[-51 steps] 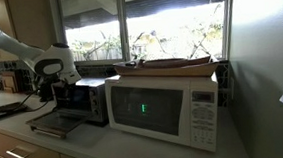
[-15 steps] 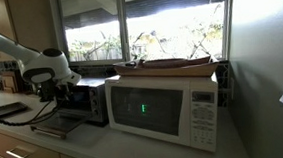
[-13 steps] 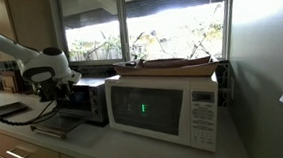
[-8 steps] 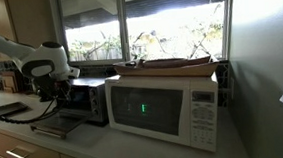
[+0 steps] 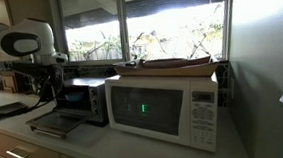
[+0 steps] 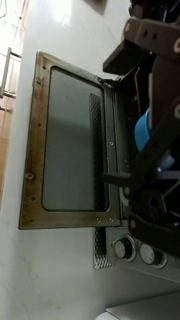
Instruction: Open the microwave door of the microwave on the left and then put the blue bowl inside
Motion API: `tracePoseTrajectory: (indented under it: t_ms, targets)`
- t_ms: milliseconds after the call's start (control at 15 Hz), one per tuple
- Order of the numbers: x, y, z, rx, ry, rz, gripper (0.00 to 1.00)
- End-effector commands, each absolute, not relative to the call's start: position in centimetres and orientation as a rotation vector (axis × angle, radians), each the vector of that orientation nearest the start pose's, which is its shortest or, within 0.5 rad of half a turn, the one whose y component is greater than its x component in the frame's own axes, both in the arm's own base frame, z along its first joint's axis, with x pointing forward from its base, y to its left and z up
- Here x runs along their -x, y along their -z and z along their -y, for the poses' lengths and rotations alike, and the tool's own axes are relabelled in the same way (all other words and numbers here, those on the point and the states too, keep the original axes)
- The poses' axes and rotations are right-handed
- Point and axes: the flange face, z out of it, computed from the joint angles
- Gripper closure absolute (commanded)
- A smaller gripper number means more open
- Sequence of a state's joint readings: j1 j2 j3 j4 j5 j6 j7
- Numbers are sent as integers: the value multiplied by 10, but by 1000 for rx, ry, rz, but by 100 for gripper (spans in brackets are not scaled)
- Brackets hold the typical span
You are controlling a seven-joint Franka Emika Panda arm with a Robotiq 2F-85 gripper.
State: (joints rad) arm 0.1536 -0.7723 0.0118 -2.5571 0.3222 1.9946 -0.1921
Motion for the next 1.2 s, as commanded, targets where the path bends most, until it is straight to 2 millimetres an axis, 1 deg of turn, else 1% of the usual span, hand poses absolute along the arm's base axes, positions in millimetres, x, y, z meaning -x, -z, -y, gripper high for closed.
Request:
tracePoseTrajectory:
  t_ms: [0,133,267,533,600,733,1133]
  targets:
    - [-299,-570,-61,2810,370,491,0]
    - [-286,-587,-56,2805,400,532,0]
    - [-275,-600,-52,2796,418,559,0]
    - [-257,-618,-48,2798,446,599,0]
    - [-267,-614,-54,2785,451,561,0]
    - [-265,-617,-53,2784,462,564,0]
    - [-266,-615,-54,2785,455,563,0]
